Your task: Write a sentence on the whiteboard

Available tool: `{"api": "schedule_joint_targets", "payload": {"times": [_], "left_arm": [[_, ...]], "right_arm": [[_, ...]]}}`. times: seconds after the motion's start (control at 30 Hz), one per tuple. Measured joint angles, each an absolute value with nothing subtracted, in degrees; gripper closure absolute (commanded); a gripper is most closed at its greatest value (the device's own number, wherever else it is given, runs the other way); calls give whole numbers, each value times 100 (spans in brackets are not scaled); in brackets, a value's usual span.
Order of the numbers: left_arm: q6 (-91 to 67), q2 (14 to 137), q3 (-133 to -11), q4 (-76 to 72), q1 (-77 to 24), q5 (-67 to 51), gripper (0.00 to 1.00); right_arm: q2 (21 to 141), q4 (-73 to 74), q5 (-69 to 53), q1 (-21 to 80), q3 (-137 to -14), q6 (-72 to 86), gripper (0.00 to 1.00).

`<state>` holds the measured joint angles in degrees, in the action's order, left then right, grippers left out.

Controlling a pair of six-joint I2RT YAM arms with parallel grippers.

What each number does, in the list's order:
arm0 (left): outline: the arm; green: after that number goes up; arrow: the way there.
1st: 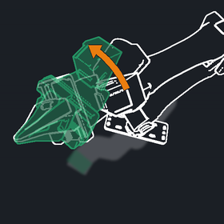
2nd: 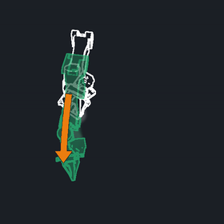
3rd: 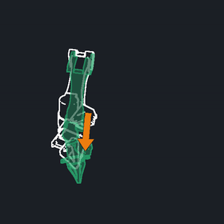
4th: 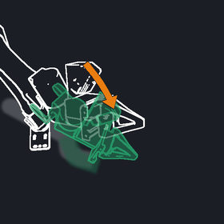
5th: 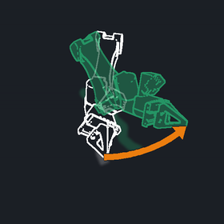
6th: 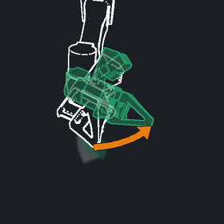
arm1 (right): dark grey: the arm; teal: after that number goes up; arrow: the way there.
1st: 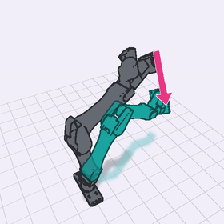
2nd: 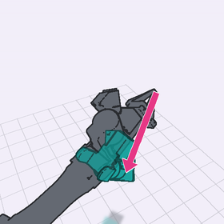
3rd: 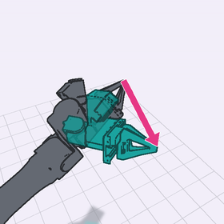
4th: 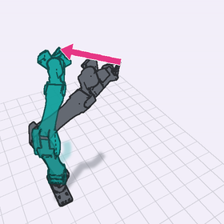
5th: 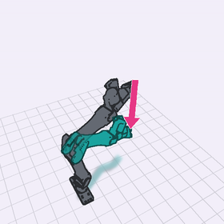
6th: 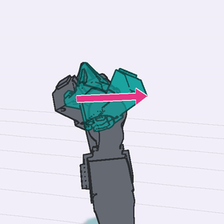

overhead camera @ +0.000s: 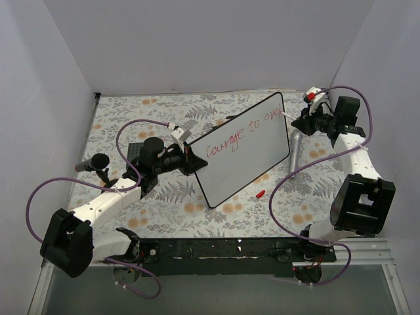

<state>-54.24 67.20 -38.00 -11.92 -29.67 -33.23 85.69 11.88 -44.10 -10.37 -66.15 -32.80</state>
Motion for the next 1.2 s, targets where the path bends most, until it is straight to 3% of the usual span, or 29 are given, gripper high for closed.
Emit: {"api": "schedule_joint_targets", "payload": {"times": [0.67,1.2], "left_arm": [[-5441,6724,-3800,-1197,-2967,-3308,100],[-5647,6716,-3721,-1358,-2974,-3251,100]], "right_arm": [[8820,1205,-4499,-1044,-7133,-3013,99],[6794,2626,-5771,-913,-6694,-3778,99]]}}
